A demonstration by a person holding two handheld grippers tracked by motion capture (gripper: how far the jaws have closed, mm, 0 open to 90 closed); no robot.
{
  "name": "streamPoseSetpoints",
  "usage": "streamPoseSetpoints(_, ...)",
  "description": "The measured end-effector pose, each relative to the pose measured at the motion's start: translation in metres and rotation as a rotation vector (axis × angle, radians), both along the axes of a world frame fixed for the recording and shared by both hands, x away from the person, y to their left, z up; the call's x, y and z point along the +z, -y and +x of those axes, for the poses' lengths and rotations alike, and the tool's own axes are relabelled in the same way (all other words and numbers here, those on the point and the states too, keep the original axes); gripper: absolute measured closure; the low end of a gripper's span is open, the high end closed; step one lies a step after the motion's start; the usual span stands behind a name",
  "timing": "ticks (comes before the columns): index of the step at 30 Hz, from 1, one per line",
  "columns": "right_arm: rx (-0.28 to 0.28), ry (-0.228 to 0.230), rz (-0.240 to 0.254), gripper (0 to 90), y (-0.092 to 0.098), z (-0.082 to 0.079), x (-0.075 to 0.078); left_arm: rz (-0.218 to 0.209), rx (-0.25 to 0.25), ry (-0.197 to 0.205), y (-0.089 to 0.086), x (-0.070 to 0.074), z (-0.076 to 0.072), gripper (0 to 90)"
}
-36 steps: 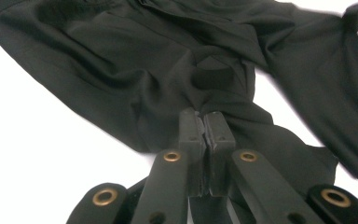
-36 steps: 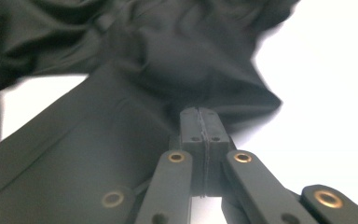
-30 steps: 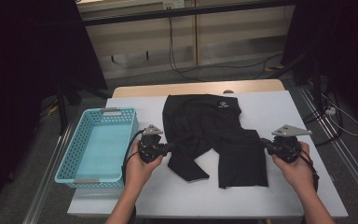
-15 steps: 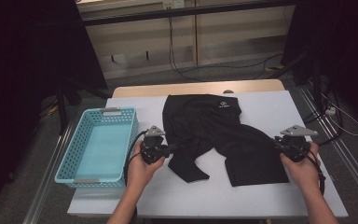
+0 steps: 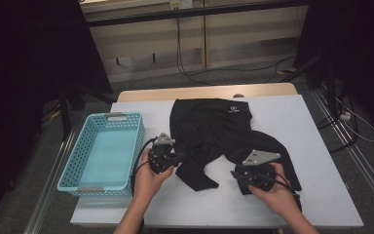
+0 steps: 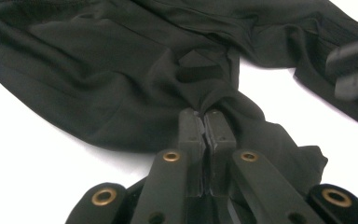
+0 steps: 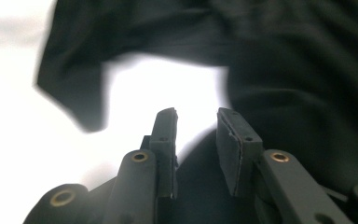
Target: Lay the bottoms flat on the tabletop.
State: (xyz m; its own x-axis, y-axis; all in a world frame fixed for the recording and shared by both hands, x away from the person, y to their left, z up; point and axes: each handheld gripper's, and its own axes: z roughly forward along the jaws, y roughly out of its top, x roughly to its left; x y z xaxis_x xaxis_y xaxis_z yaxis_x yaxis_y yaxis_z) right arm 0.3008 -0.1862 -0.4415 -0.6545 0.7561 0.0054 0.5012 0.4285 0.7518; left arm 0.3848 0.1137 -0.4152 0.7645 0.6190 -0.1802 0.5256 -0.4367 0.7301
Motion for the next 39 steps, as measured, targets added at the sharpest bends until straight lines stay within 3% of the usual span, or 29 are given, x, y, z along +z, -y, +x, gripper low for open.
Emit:
streamPoseSetpoints(1, 0.000, 0.000, 0.000, 68.5, 0.000, 0.000, 0.000, 0.001, 0.003, 0.001, 0.000, 0.000, 0.000, 87.2)
streamPoseSetpoints(3, 0.012, -0.006, -0.074, 68.3, -0.006, -0.001, -0.005, 0.003, 0.006, 0.002, 0.000, 0.000, 0.000, 87.2)
streamPoseSetpoints(5, -0.003, -0.016, -0.103, 67.5, -0.003, 0.001, -0.010, 0.005, 0.004, 0.002, 0.000, -0.001, 0.000, 87.2)
streamPoseSetpoints(8, -0.033, -0.039, -0.065, 72.4, 0.006, 0.002, -0.013, 0.009, -0.002, -0.003, 0.003, -0.002, 0.000, 87.2)
streamPoseSetpoints(11, -0.029, -0.044, -0.072, 87.1, 0.010, 0.003, -0.012, 0.011, -0.003, -0.005, 0.004, -0.004, 0.001, 87.2)
streamPoseSetpoints(14, -0.030, -0.049, -0.059, 88.3, 0.016, 0.006, -0.009, 0.007, -0.007, -0.006, 0.005, -0.003, 0.001, 87.2)
streamPoseSetpoints(17, -0.027, -0.046, 0.050, 88.3, 0.026, 0.002, 0.002, -0.002, -0.004, 0.002, 0.004, 0.000, 0.002, 87.1)
streamPoseSetpoints(19, -0.039, -0.015, 0.076, 88.1, 0.035, -0.001, 0.012, -0.007, -0.005, -0.002, 0.003, 0.001, 0.002, 87.2)
streamPoseSetpoints(21, -0.077, 0.016, 0.072, 88.0, 0.045, -0.001, 0.018, -0.009, -0.002, -0.002, 0.002, 0.001, 0.003, 87.2)
streamPoseSetpoints(22, -0.119, 0.031, 0.046, 87.7, 0.058, 0.001, 0.019, -0.009, -0.001, -0.002, 0.001, 0.000, 0.004, 87.2)
streamPoseSetpoints(25, -0.155, 0.028, 0.009, 87.6, 0.069, 0.003, 0.014, -0.012, 0.008, -0.003, 0.000, 0.000, 0.004, 87.2)
streamPoseSetpoints(26, -0.185, 0.022, -0.042, 87.5, 0.076, 0.006, 0.009, -0.009, 0.007, -0.001, -0.001, 0.001, 0.004, 87.1)
streamPoseSetpoints(27, -0.188, 0.009, -0.026, 87.6, 0.079, 0.006, 0.007, -0.013, 0.012, -0.005, -0.001, 0.001, 0.004, 87.2)
streamPoseSetpoints(31, -0.172, -0.017, 0.031, 87.7, 0.078, 0.006, 0.006, -0.012, 0.008, -0.009, -0.001, 0.000, 0.004, 87.1)
streamPoseSetpoints(39, -0.044, -0.010, 0.086, 88.0, 0.046, -0.003, 0.017, -0.028, 0.014, 0.000, -0.004, 0.004, 0.004, 87.1)
